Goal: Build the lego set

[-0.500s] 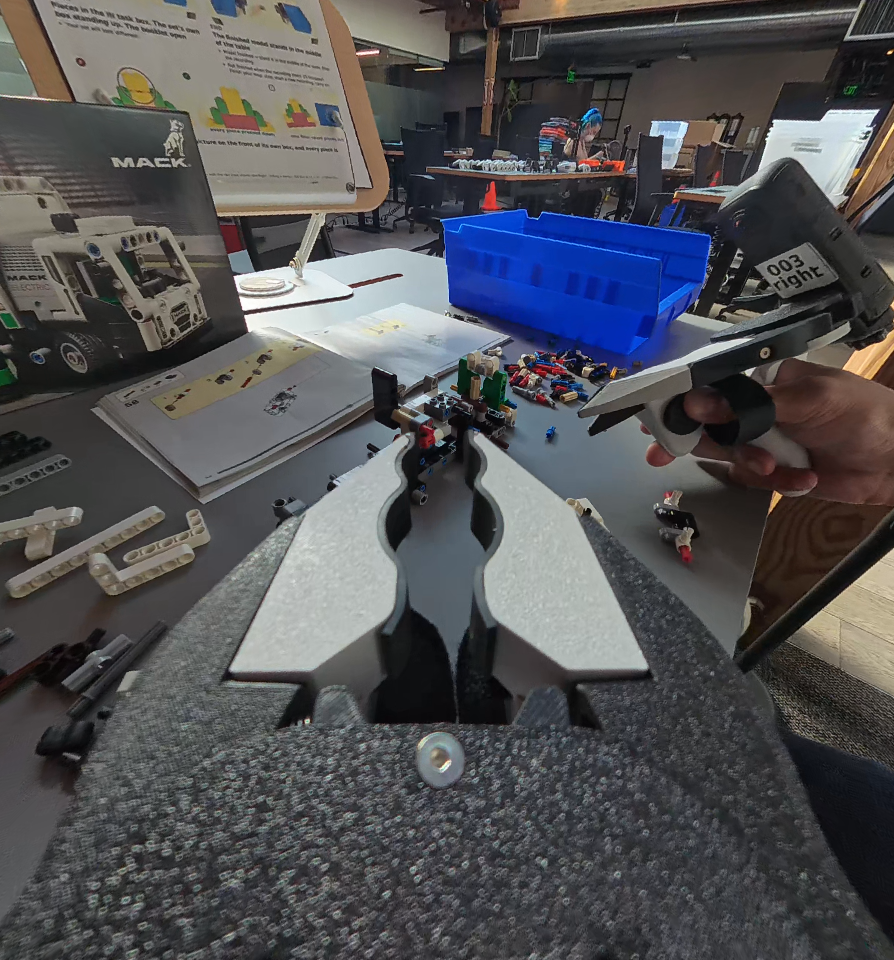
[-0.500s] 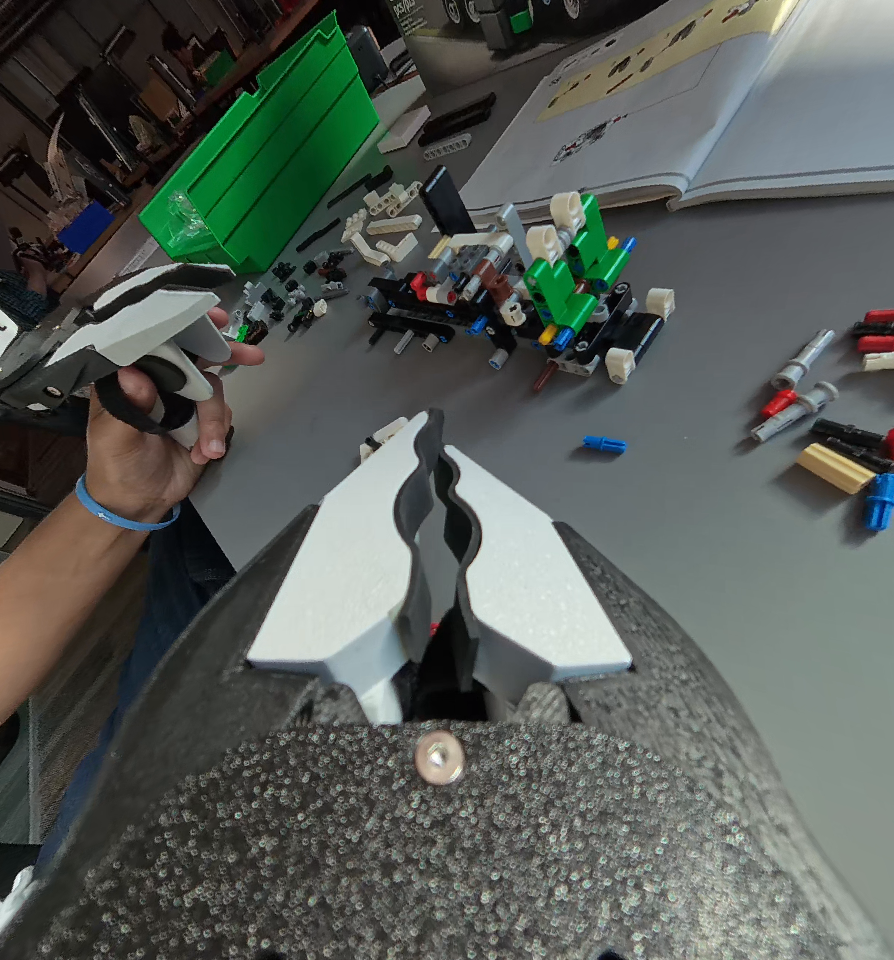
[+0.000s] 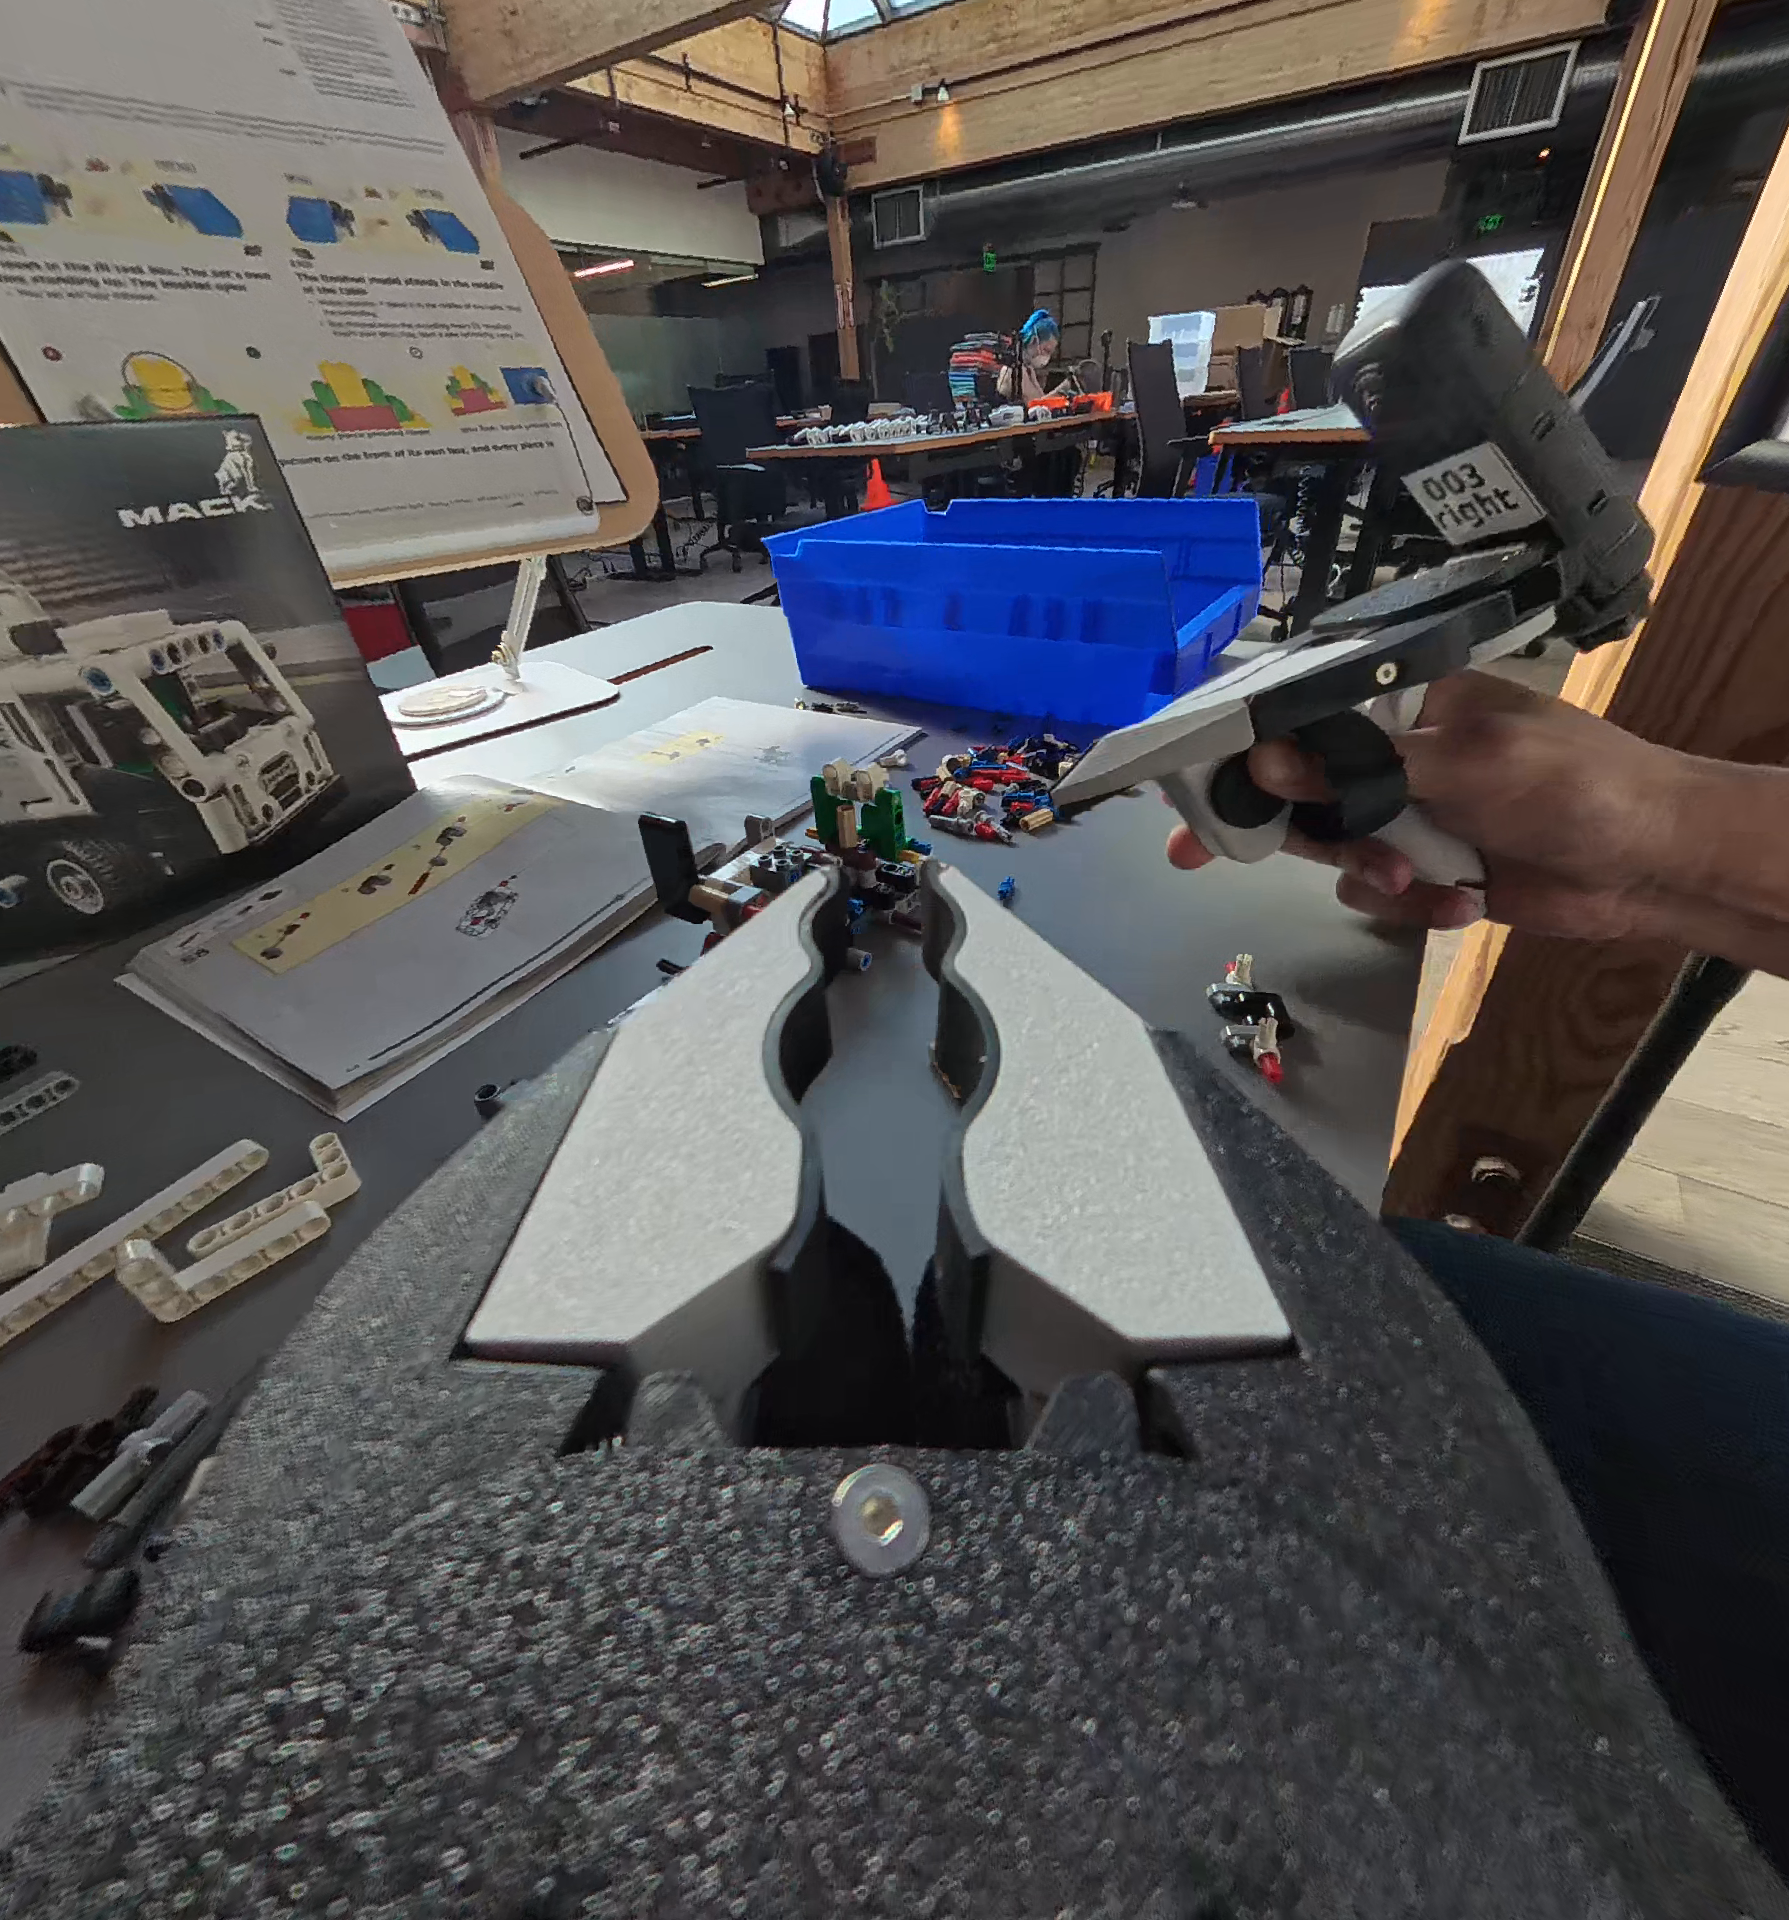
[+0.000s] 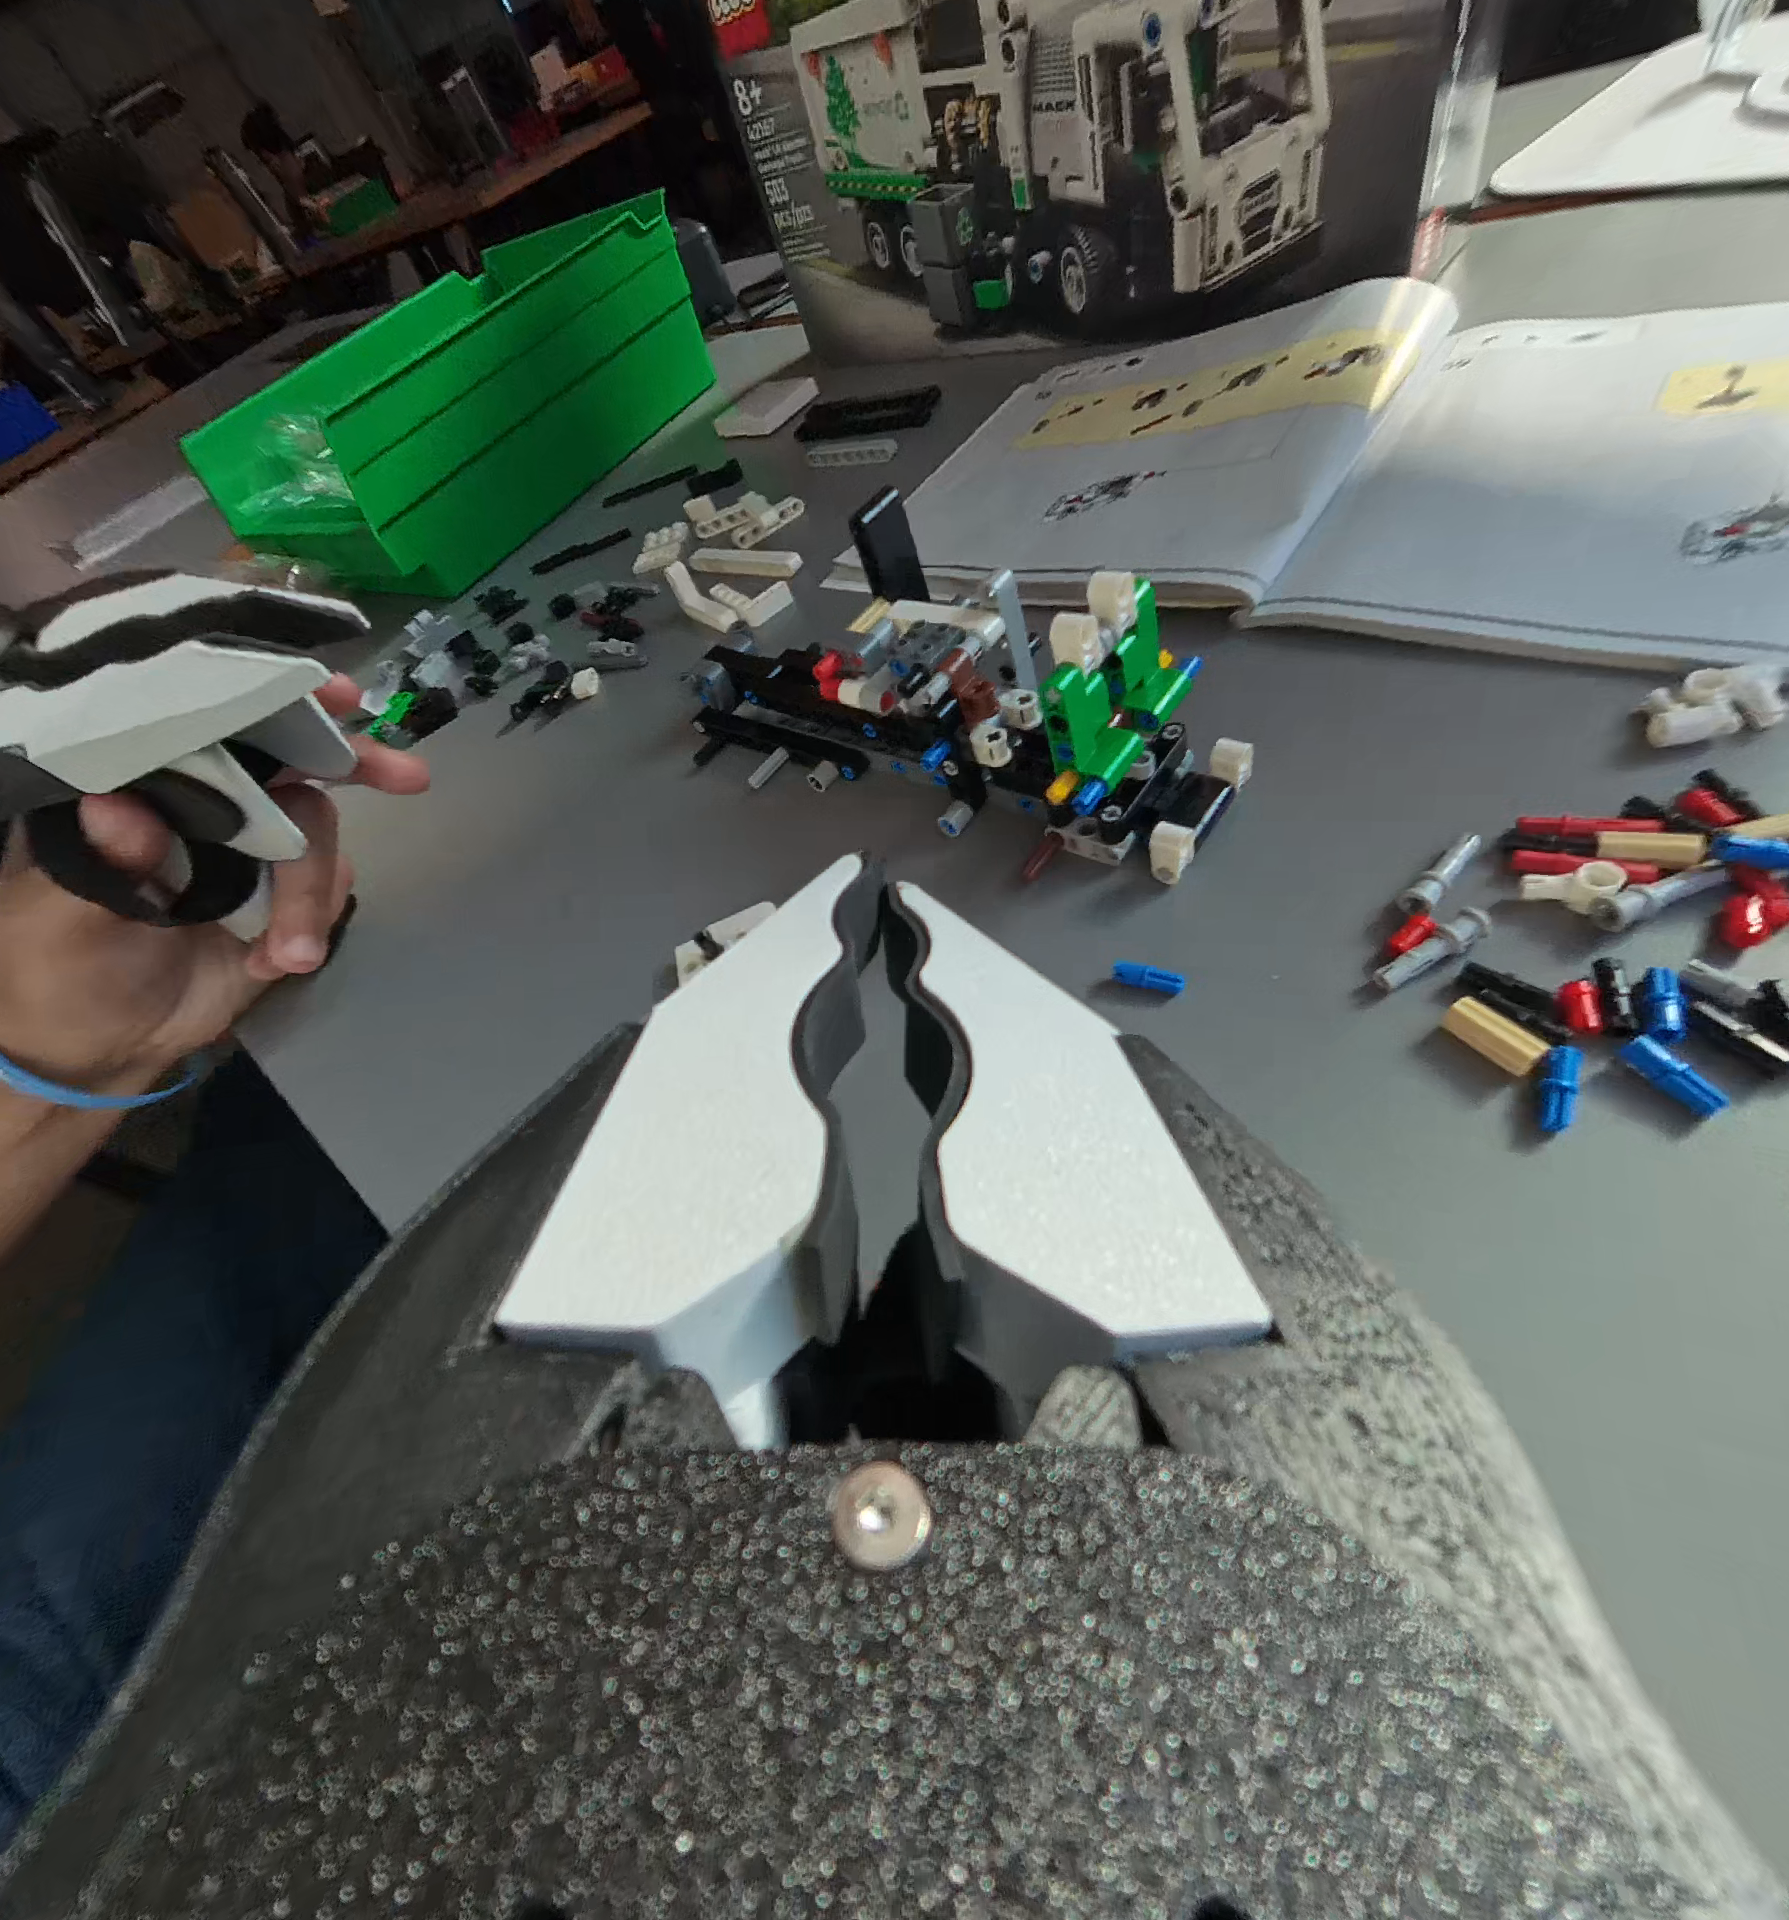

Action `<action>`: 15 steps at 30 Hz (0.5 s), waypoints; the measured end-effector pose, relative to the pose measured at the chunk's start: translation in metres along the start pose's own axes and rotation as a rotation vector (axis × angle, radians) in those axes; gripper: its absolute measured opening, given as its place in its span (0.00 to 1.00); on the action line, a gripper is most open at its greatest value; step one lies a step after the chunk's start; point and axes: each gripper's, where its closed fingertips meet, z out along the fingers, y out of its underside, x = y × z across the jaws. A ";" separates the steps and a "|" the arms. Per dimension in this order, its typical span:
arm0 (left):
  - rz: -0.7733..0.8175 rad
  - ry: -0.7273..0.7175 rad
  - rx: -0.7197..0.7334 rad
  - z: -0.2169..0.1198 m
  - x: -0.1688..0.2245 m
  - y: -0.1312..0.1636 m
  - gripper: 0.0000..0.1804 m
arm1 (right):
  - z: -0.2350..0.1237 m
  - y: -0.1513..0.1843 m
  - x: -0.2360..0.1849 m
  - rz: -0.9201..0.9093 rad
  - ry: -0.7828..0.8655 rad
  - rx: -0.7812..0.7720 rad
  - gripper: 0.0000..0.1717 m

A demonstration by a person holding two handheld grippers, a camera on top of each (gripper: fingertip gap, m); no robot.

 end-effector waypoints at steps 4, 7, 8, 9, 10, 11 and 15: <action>0.110 -0.014 -0.010 0.002 0.010 0.002 0.03 | -0.002 -0.023 -0.005 -0.214 0.071 0.083 0.01; 0.126 -0.005 -0.014 0.002 0.013 0.003 0.05 | -0.007 -0.047 -0.013 -0.326 0.054 0.162 0.10; 0.126 -0.019 0.001 0.000 0.011 0.000 0.04 | -0.009 -0.052 -0.015 -0.340 0.045 0.195 0.11; 0.120 -0.026 0.007 0.000 0.010 0.000 0.04 | -0.010 -0.052 -0.019 -0.348 0.018 0.211 0.16; 0.108 -0.020 0.001 0.001 0.009 0.000 0.04 | -0.010 -0.051 -0.022 -0.362 -0.020 0.219 0.21; 0.090 0.000 -0.017 0.003 0.010 0.002 0.04 | -0.010 -0.048 -0.021 -0.364 -0.031 0.218 0.23; 0.049 0.045 -0.039 0.004 0.013 0.005 0.07 | -0.016 -0.040 -0.008 -0.313 0.020 0.177 0.28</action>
